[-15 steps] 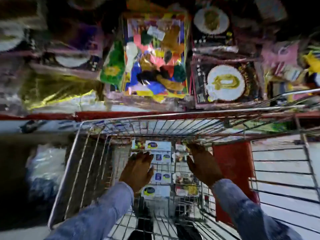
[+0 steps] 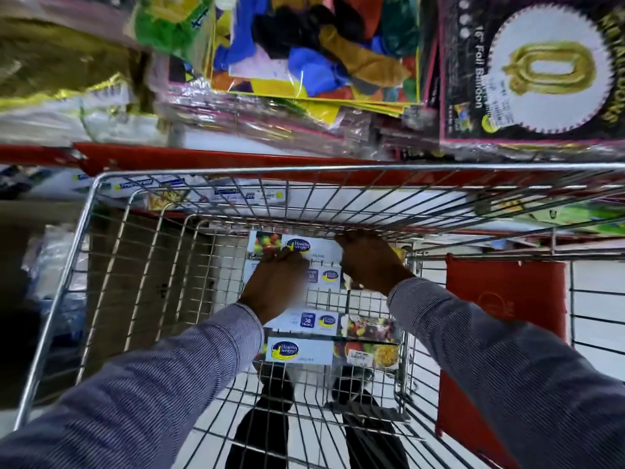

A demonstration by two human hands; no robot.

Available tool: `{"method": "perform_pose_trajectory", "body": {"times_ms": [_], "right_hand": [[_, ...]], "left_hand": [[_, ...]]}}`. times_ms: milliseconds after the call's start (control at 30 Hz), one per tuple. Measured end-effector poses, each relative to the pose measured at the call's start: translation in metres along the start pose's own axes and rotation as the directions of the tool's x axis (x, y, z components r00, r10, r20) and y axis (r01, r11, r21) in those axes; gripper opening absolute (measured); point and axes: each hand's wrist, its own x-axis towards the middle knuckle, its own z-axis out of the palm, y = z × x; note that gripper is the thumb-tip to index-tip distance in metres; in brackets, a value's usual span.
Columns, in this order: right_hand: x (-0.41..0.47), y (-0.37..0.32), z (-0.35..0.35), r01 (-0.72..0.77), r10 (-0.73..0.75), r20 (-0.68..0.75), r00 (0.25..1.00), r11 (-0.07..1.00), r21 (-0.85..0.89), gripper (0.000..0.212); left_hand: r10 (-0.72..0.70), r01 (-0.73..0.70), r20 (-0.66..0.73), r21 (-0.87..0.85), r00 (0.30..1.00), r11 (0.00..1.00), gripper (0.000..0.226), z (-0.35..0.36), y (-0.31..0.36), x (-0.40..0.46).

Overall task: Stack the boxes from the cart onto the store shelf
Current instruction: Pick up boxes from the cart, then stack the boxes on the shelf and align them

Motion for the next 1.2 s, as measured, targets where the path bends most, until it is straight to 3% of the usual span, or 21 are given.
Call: {"method": "perform_pose_trajectory", "body": {"times_ms": [267,367,500,700,867,967,1067,1200], "right_hand": [[0.007,0.000,-0.006,0.011,-0.012,0.020,1.000,1.000,0.024,0.057],[0.001,0.000,-0.014,-0.009,0.008,0.036,0.999,1.000,0.018,0.066],[-0.029,-0.001,-0.034,0.025,-0.026,-0.022,0.999,0.999,-0.039,0.066],[-0.107,-0.014,-0.121,0.133,-0.128,-0.160,0.979,0.991,0.021,0.056],[-0.171,-0.029,-0.212,0.187,-0.201,-0.285,0.937,0.980,-0.074,0.060],[-0.220,-0.040,-0.286,0.207,-0.224,-0.385,0.895,0.975,-0.085,0.042],[-0.258,-0.049,-0.351,0.175,-0.235,-0.445,0.864,0.970,-0.171,0.031],[-0.298,-0.058,-0.426,0.099,-0.218,-0.490,0.844,0.961,-0.257,0.041]], "left_hand": [[-0.043,0.045,0.059,-0.025,0.997,0.999,0.043,-0.004,0.008,0.007],[-0.046,0.052,0.091,-0.069,0.995,0.996,0.037,-0.012,0.010,0.000],[-0.011,0.020,0.075,-0.120,0.997,0.993,0.044,-0.036,0.013,-0.028],[0.055,-0.058,-0.048,-0.062,0.997,0.996,0.042,-0.145,0.024,-0.094],[0.064,-0.071,-0.160,-0.038,0.985,0.997,0.048,-0.238,0.036,-0.147],[0.063,-0.061,-0.246,0.016,0.967,0.998,0.054,-0.302,0.043,-0.181],[0.052,-0.049,-0.357,0.018,0.933,0.999,0.067,-0.360,0.045,-0.204],[0.032,-0.001,-0.452,0.068,0.891,0.998,0.068,-0.434,0.052,-0.227]]}}
